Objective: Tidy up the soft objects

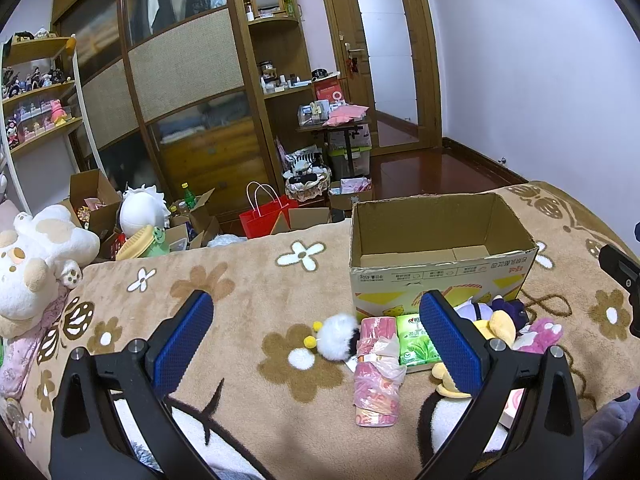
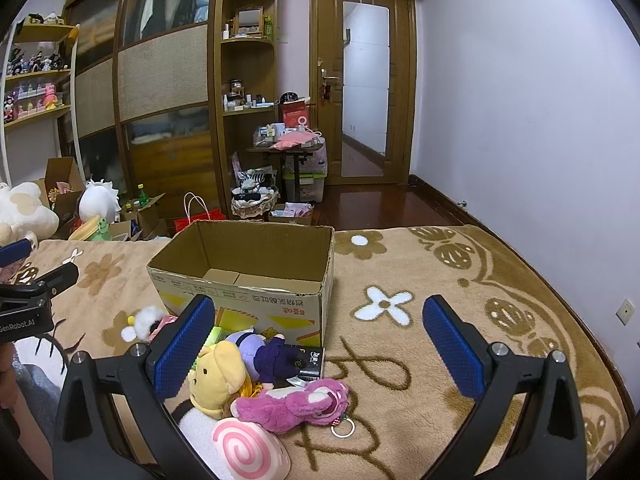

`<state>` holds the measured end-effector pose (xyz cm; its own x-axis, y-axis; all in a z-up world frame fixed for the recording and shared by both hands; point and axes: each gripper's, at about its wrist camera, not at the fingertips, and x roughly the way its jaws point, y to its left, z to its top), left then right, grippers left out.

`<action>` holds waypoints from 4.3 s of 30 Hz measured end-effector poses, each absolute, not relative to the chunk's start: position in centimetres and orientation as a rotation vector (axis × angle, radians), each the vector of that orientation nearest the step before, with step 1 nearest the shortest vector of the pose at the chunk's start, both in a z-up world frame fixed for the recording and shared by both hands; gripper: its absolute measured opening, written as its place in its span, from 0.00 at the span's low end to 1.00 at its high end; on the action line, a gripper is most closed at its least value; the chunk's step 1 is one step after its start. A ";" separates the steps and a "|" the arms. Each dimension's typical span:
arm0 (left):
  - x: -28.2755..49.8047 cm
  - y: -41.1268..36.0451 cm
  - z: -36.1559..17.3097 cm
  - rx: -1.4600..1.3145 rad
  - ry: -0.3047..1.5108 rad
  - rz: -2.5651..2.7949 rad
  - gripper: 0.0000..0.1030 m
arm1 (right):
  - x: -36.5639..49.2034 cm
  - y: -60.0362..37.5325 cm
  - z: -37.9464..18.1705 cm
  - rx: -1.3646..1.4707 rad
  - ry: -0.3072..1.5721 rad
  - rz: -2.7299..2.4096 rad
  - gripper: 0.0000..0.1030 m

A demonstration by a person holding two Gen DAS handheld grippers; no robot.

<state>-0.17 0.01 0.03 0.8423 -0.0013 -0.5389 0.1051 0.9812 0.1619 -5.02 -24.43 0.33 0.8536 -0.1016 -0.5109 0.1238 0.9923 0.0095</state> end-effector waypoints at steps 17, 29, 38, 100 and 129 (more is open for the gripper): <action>-0.1 0.0 0.0 0.189 0.569 -0.057 0.99 | -5.0 -24.5 0.3 0.041 0.536 -0.116 1.00; -0.1 0.0 0.0 0.190 0.569 -0.056 0.99 | -5.0 -24.5 0.3 0.042 0.535 -0.118 1.00; -0.1 0.1 0.1 0.191 0.574 -0.055 0.99 | -5.0 -24.5 0.3 0.042 0.536 -0.117 1.00; 11.0 -2.7 -15.7 0.229 1.241 -0.103 0.99 | 3.3 -29.3 -13.9 0.387 1.141 -0.150 0.85; 10.5 -2.7 -17.6 0.165 1.344 -0.155 0.43 | 2.6 -28.2 -11.5 0.349 1.068 -0.074 0.49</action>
<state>10.49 -2.69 -17.62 0.2185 -0.0161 -0.9757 0.2059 0.9781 0.0299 2.59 -28.25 -11.45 0.4850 0.1083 -0.8678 0.2269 0.9427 0.2445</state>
